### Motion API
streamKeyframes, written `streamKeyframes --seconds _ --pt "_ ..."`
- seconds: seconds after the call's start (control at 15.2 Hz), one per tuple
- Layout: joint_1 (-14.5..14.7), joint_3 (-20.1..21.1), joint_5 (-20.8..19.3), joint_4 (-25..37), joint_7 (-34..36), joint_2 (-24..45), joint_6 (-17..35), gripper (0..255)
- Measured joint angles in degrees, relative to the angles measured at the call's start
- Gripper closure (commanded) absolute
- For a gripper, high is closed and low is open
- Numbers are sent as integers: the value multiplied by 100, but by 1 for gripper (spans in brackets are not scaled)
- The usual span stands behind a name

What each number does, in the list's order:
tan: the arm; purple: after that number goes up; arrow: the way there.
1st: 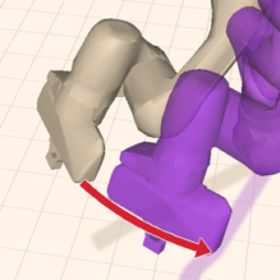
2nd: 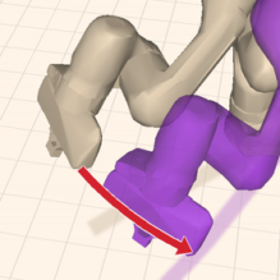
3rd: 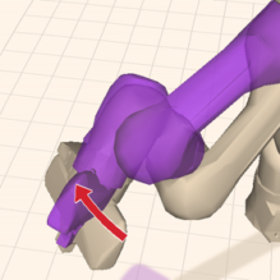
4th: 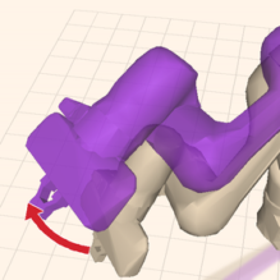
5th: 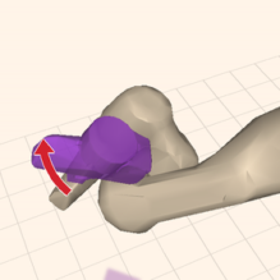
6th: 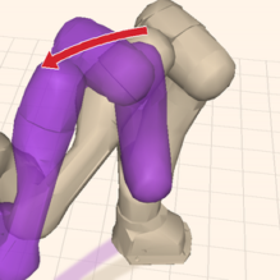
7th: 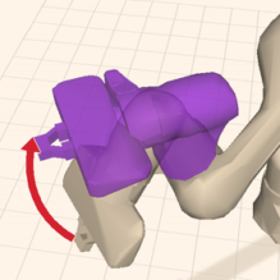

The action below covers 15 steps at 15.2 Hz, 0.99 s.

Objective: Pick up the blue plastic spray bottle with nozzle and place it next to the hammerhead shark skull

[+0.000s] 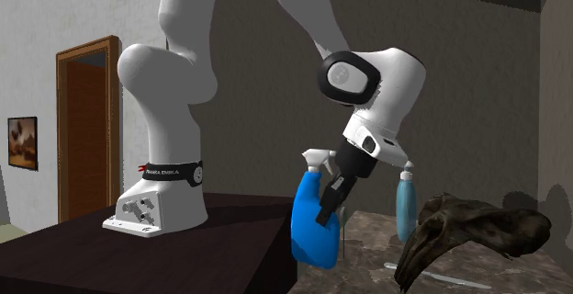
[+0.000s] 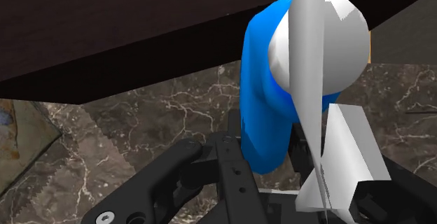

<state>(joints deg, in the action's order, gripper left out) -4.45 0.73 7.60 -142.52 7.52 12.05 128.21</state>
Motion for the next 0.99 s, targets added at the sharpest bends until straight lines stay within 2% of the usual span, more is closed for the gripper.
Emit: streamKeyframes --seconds 0.99 --pt "-1 -13 -87 84 156 -1118 -1194 255"
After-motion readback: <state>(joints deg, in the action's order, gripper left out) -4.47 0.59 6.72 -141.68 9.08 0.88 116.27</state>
